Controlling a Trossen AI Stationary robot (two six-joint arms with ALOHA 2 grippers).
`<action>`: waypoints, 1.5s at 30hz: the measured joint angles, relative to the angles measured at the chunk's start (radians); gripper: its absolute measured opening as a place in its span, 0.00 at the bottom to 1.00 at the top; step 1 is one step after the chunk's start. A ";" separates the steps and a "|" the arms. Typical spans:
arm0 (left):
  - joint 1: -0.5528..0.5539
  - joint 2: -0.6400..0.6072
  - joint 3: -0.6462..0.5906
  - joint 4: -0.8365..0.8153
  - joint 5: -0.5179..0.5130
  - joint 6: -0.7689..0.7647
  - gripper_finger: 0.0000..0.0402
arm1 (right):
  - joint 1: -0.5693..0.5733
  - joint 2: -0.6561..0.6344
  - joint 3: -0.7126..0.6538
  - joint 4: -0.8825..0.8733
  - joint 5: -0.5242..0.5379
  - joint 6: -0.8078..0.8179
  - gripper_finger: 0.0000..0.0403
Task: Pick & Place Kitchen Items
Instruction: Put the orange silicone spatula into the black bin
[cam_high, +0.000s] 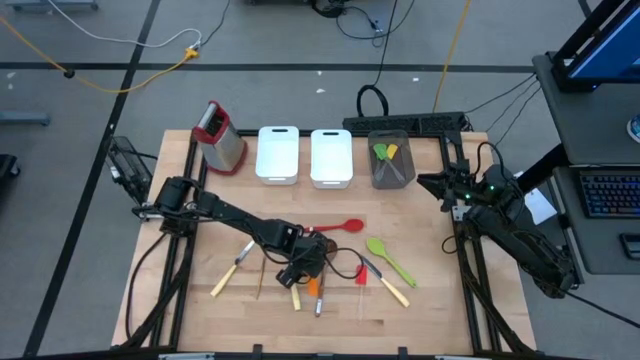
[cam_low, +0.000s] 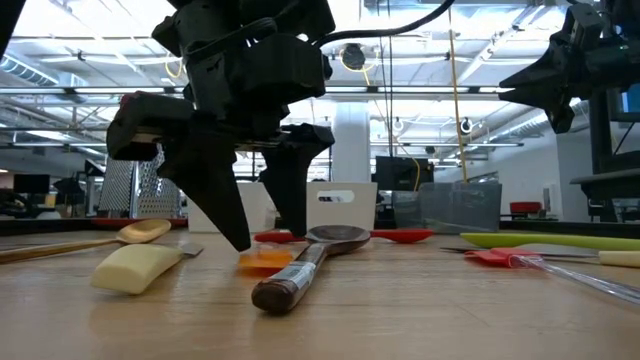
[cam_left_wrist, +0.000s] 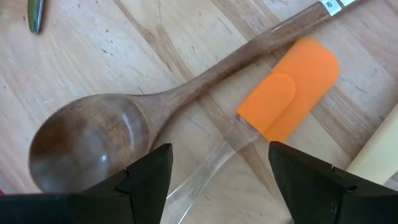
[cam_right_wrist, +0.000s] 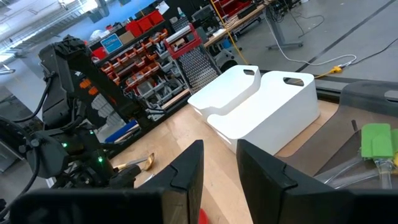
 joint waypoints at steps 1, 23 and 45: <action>-0.003 0.000 0.000 -0.001 0.000 0.001 0.68 | 0.000 0.000 0.000 0.000 0.000 0.000 0.22; 0.023 0.000 0.000 -0.030 -0.033 0.237 0.68 | 0.000 0.000 0.000 0.000 0.000 0.001 0.22; 0.028 0.040 0.002 -0.068 0.038 0.306 0.68 | 0.000 0.000 0.000 0.000 0.000 0.001 0.22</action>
